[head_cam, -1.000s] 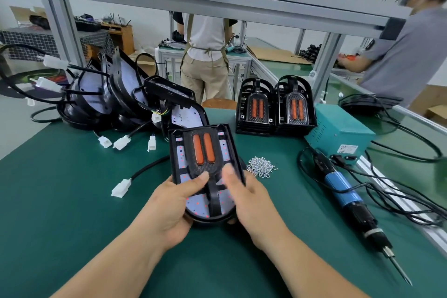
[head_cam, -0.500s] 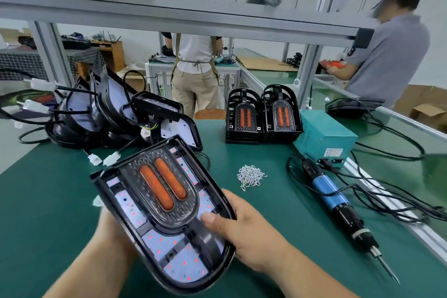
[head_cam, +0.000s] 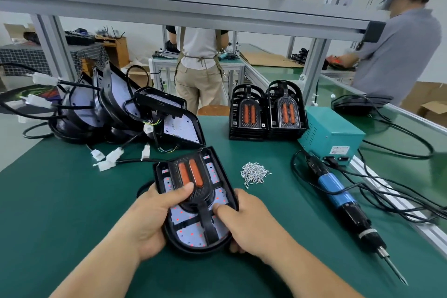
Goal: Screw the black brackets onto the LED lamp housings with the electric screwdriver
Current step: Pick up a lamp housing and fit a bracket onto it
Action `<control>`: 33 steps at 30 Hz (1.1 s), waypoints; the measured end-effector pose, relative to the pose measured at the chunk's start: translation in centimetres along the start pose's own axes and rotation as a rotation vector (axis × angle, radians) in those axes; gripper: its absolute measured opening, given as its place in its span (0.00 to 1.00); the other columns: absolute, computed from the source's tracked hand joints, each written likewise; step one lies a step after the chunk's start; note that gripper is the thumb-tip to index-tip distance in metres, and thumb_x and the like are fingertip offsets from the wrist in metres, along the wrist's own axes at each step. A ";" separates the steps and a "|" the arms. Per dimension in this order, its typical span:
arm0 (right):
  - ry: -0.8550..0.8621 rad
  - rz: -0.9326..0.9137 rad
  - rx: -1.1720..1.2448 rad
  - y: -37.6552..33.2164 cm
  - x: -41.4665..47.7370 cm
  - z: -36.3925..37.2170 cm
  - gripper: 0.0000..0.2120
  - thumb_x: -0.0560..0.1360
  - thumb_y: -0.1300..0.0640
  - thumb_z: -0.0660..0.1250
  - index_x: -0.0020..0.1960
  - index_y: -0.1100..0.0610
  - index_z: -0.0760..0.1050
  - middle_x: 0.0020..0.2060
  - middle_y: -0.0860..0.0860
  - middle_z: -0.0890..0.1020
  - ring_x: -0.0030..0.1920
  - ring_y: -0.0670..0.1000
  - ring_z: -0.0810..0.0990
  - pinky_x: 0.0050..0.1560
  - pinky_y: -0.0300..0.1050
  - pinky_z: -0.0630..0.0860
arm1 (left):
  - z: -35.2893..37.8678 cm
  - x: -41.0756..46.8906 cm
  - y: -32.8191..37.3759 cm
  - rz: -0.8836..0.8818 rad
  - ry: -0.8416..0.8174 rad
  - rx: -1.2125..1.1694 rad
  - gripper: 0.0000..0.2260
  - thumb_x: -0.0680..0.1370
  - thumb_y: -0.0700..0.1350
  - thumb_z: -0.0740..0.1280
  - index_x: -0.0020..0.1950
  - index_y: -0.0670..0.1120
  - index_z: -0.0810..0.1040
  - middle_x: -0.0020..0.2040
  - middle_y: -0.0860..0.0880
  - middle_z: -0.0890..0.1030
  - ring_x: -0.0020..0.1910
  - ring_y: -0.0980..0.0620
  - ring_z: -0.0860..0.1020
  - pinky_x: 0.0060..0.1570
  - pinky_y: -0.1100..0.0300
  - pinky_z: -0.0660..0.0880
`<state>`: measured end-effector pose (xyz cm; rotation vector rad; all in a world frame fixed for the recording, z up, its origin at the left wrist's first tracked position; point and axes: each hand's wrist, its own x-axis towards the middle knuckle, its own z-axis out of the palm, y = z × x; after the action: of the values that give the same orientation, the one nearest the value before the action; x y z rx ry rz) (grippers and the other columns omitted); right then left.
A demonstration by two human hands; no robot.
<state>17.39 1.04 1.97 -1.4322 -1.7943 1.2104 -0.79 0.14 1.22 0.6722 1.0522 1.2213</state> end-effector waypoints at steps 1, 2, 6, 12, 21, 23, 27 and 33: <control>0.032 -0.008 -0.114 0.0 0.1 -1.0 0.23 0.73 0.36 0.63 0.35 0.55 0.69 0.26 0.46 0.73 0.25 0.47 0.69 0.29 0.41 0.70 | 0.0 0.0 -0.1 0.011 0.000 0.036 0.21 0.67 0.39 0.73 0.59 0.41 0.80 0.52 0.36 0.85 0.47 0.37 0.85 0.41 0.45 0.82; 0.092 -0.008 -0.180 -0.1 0.1 -2.2 0.30 0.68 0.28 0.59 0.32 0.56 0.67 0.24 0.46 0.69 0.26 0.49 0.66 0.32 0.44 0.68 | -0.1 0.0 -0.1 0.020 -0.006 0.072 0.22 0.66 0.39 0.73 0.61 0.42 0.78 0.53 0.37 0.85 0.49 0.37 0.85 0.44 0.44 0.82; 0.436 0.091 -0.526 0.9 0.0 -10.1 0.37 0.72 0.27 0.55 0.35 0.62 0.76 0.28 0.51 0.78 0.33 0.54 0.77 0.43 0.48 0.77 | 0.0 0.0 -0.1 0.055 0.054 0.180 0.38 0.63 0.39 0.76 0.71 0.52 0.69 0.53 0.45 0.86 0.50 0.41 0.85 0.52 0.41 0.80; 0.604 0.435 -0.685 5.4 -3.2 -18.6 0.28 0.71 0.35 0.69 0.31 0.59 0.72 0.26 0.52 0.76 0.31 0.53 0.75 0.34 0.44 0.67 | 0.3 -0.1 -0.1 0.096 -0.010 0.228 0.36 0.71 0.34 0.71 0.71 0.64 0.67 0.56 0.47 0.85 0.53 0.45 0.85 0.58 0.44 0.76; 0.421 0.463 -0.571 7.0 -0.9 -16.1 0.20 0.69 0.43 0.76 0.46 0.56 0.72 0.40 0.50 0.78 0.41 0.53 0.78 0.40 0.46 0.71 | 1.2 0.3 0.5 0.060 0.017 0.313 0.35 0.75 0.29 0.67 0.70 0.63 0.66 0.52 0.48 0.86 0.48 0.46 0.86 0.54 0.47 0.78; 0.446 0.452 -0.576 7.1 -0.7 -16.1 0.16 0.70 0.45 0.74 0.45 0.54 0.72 0.39 0.50 0.78 0.41 0.52 0.78 0.42 0.47 0.73 | 1.3 0.0 0.8 0.023 0.018 0.333 0.41 0.75 0.29 0.67 0.75 0.66 0.60 0.52 0.48 0.86 0.49 0.45 0.86 0.56 0.45 0.78; 0.553 0.349 -0.326 7.0 -1.8 -16.0 0.10 0.69 0.52 0.74 0.40 0.55 0.74 0.31 0.50 0.80 0.33 0.51 0.77 0.33 0.45 0.70 | 1.3 -0.9 1.2 -0.032 -0.014 0.359 0.44 0.74 0.29 0.68 0.77 0.66 0.55 0.53 0.47 0.86 0.50 0.44 0.85 0.59 0.42 0.77; 0.632 0.051 0.553 3.6 -2.4 -15.7 0.04 0.73 0.63 0.66 0.44 0.56 0.77 0.23 0.48 0.73 0.21 0.49 0.69 0.25 0.37 0.68 | 1.7 -1.8 1.1 -0.043 0.045 0.394 0.50 0.74 0.30 0.69 0.78 0.68 0.45 0.58 0.51 0.85 0.55 0.46 0.84 0.69 0.42 0.69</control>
<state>32.92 3.74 6.15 -1.3244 -0.9141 1.0096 0.30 -1.14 3.34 0.9212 1.3554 1.0028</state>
